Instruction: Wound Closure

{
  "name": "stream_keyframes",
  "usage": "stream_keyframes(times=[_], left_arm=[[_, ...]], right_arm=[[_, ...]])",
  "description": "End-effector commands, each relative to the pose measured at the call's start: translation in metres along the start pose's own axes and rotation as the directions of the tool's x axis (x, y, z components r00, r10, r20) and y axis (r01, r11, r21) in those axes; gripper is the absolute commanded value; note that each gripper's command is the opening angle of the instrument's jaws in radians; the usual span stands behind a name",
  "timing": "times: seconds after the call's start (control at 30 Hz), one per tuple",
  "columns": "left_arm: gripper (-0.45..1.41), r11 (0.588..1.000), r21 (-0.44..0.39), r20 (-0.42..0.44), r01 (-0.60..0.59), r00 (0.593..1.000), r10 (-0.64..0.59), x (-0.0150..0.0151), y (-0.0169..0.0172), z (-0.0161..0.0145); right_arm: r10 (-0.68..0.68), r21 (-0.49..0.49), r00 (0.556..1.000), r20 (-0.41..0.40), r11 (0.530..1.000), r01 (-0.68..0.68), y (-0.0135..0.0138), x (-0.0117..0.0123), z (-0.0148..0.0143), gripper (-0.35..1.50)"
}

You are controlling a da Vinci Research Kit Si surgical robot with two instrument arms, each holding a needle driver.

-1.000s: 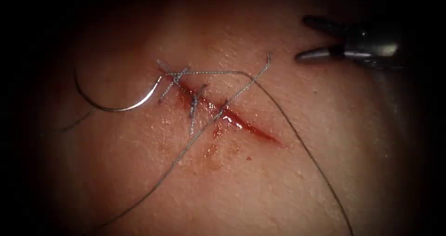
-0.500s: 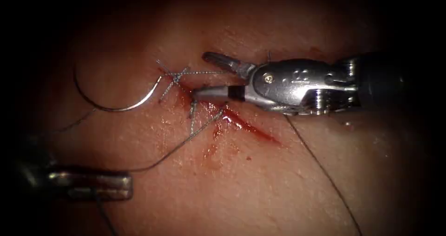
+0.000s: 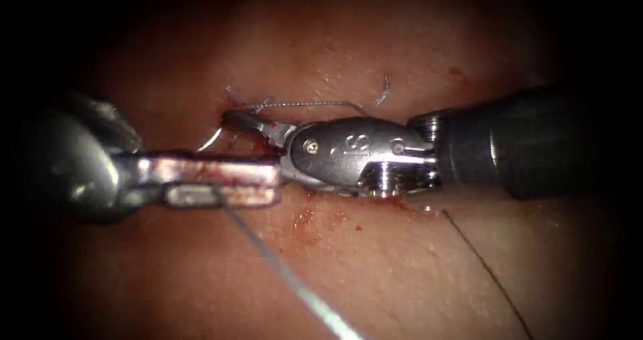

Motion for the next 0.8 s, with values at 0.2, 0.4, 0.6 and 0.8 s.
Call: stream_keyframes(times=[0.2, 0.4, 0.6, 0.8], left_arm=[[-0.45, 1.0, -0.011, -0.027, 0.002, 1.0, -0.002, -0.0026, -0.0019, 0.0019], [-0.45, 1.0, -0.016, -0.036, -0.001, 0.999, 0.0, -0.0056, -0.0048, 0.0013], [-0.45, 1.0, -0.013, -0.023, -0.011, 1.0, 0.011, -0.01, -0.0062, 0.0007], [-0.45, 1.0, -0.016, -0.008, 0.012, 1.0, -0.012, -0.0144, -0.005, 0.0016]], right_arm=[[-0.013, 0.07, 1.0, -0.024, 0.997, 0.015, -0.0023, 0.0, 0.0024, 0.35], [-0.018, 0.128, 0.999, -0.036, 0.991, 0.023, -0.0028, 0.0, 0.0016, 0.34], [-0.036, 0.158, 0.998, -0.047, 0.986, 0.043, -0.0028, -0.0005, -0.0001, 0.3], [-0.043, 0.186, 0.997, -0.067, 0.981, 0.055, -0.0028, -0.0007, -0.0009, 0.3]])
